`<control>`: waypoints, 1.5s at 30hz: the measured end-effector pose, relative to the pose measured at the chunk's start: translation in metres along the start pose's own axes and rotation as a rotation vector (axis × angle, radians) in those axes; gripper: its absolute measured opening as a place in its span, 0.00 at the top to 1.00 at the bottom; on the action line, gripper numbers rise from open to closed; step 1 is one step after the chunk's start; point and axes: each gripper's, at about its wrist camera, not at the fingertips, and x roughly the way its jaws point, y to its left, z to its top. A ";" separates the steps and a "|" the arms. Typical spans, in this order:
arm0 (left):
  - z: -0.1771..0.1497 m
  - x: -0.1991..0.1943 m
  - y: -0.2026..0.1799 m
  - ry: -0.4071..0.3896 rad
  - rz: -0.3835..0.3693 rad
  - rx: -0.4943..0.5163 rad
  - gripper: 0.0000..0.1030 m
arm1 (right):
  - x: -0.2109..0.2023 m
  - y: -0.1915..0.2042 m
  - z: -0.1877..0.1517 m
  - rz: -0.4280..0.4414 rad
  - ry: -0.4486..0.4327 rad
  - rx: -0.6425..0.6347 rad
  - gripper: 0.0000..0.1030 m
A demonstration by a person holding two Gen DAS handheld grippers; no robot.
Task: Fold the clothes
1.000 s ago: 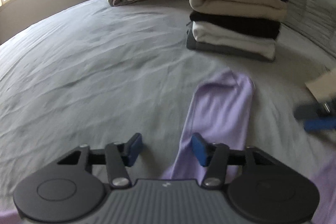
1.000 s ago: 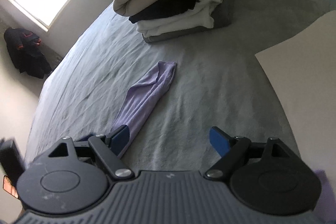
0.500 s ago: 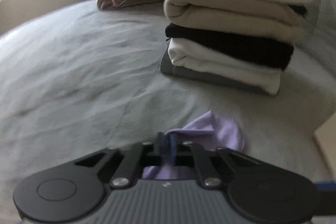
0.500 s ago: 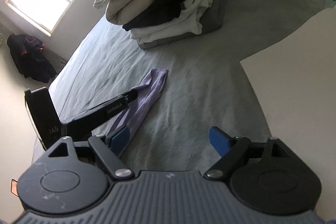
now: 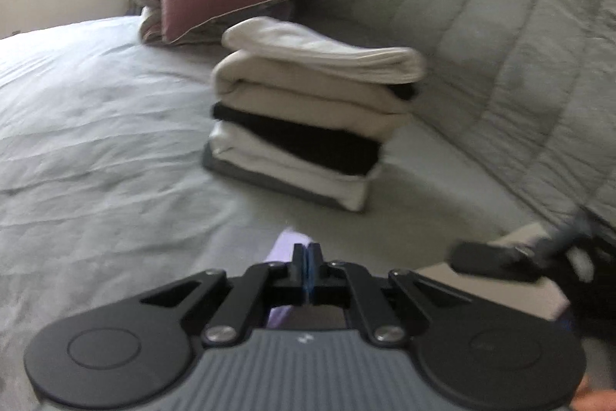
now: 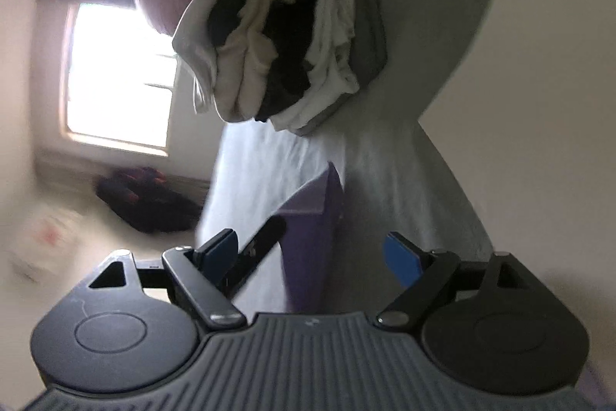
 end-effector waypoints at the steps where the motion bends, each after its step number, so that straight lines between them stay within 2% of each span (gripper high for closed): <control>1: -0.002 -0.005 -0.004 -0.005 -0.010 -0.001 0.99 | -0.001 -0.003 0.002 0.015 0.001 0.023 0.16; 6: -0.014 -0.030 -0.022 -0.026 -0.060 -0.014 0.99 | 0.002 -0.008 0.004 0.093 0.062 0.074 0.16; 13: -0.039 -0.054 -0.040 -0.041 -0.077 -0.022 0.99 | 0.015 -0.012 -0.008 0.072 0.172 0.107 0.22; 16: -0.046 -0.064 -0.043 -0.045 -0.081 -0.040 1.00 | 0.016 -0.012 -0.010 0.083 0.182 0.122 0.35; 19: -0.054 -0.076 -0.048 -0.055 -0.082 -0.047 1.00 | 0.016 -0.011 -0.009 0.077 0.174 0.128 0.59; 21: -0.061 -0.085 -0.051 -0.061 -0.084 -0.054 1.00 | 0.016 -0.009 -0.010 0.076 0.174 0.111 0.85; 23: -0.069 -0.094 -0.056 -0.070 -0.076 -0.047 1.00 | 0.015 -0.005 -0.012 0.072 0.168 0.081 0.93; 28: -0.085 -0.115 -0.072 -0.096 -0.063 -0.011 1.00 | -0.009 0.020 -0.021 0.047 0.107 -0.117 0.94; 33: -0.104 -0.130 -0.090 -0.105 -0.083 0.024 1.00 | -0.031 0.041 -0.037 0.011 0.046 -0.311 0.94; 39: -0.127 -0.129 -0.109 -0.073 -0.131 0.045 1.00 | -0.050 0.036 -0.052 -0.050 0.026 -0.426 0.94; 45: -0.139 -0.109 -0.120 -0.027 -0.147 0.055 1.00 | -0.063 0.019 -0.051 -0.167 -0.010 -0.505 0.94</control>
